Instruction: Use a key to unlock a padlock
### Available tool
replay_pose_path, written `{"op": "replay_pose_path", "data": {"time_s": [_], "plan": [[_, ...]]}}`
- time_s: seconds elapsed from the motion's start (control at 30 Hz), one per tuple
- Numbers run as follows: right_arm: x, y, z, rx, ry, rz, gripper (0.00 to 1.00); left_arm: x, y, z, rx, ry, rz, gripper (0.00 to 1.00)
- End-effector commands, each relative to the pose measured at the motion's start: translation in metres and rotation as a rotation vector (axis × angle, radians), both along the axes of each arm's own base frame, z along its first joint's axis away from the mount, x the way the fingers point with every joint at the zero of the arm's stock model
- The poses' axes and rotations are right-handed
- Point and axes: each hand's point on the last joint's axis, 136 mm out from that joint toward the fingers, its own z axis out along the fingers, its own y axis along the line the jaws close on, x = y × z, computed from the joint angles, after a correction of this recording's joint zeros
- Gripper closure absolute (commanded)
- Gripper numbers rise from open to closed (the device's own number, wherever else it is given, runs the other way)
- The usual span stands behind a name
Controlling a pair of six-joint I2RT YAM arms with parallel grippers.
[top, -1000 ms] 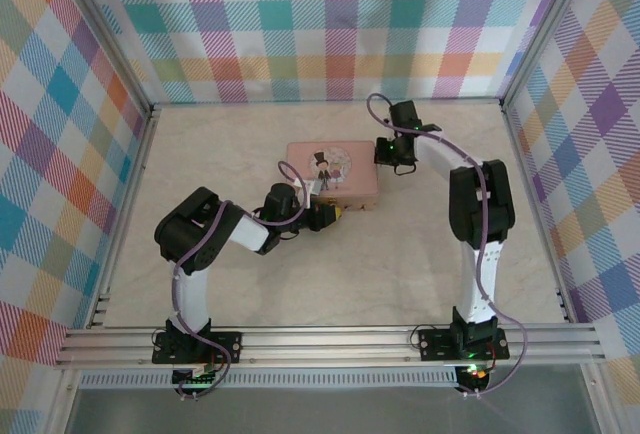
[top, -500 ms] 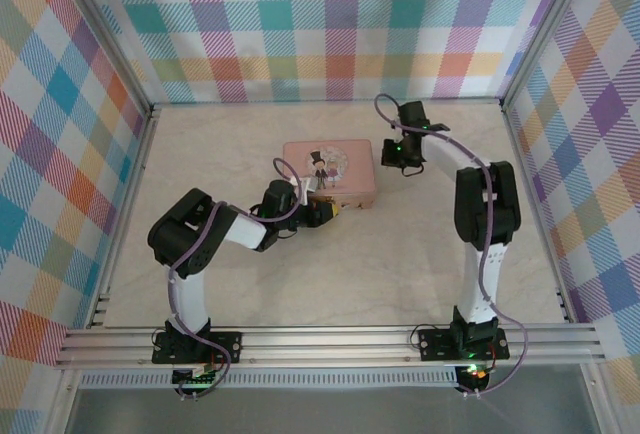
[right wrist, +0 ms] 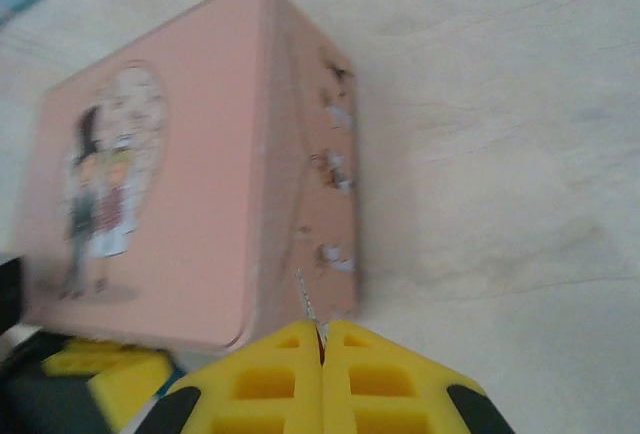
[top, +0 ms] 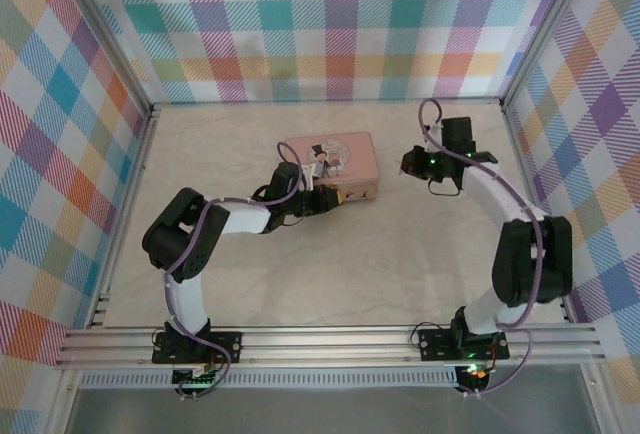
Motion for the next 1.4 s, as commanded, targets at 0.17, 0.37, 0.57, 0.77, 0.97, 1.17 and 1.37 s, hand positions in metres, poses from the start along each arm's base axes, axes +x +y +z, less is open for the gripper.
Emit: {"op": "replay_pose_path", "data": {"time_s": [0.17,0.37,0.57,0.77,0.97,1.17,1.37], "plan": [[-0.030,0.027,0.087,0.325,-0.195,0.132,1.00,0.009,-0.007,0.039,-0.031,-0.008,0.011,0.89],[-0.057,0.033,0.122,0.418,-0.339,0.186,1.00,0.013,-0.011,0.044,-0.056,0.013,0.009,0.89],[-0.084,0.035,0.139,0.486,-0.464,0.216,1.00,0.014,-0.015,0.047,-0.061,0.022,0.001,0.88],[-0.100,0.035,0.130,0.548,-0.497,0.215,1.00,0.016,-0.017,0.055,-0.083,0.031,0.003,0.89],[-0.102,0.039,0.100,0.604,-0.431,0.150,1.00,0.017,-0.019,0.060,-0.089,0.059,0.008,0.89],[-0.106,0.069,0.062,0.607,-0.345,0.149,1.00,0.018,-0.019,0.064,-0.105,0.086,0.015,0.88],[-0.101,0.080,0.037,0.655,-0.283,0.089,1.00,0.020,-0.018,0.068,-0.121,0.084,0.024,0.89]]}}
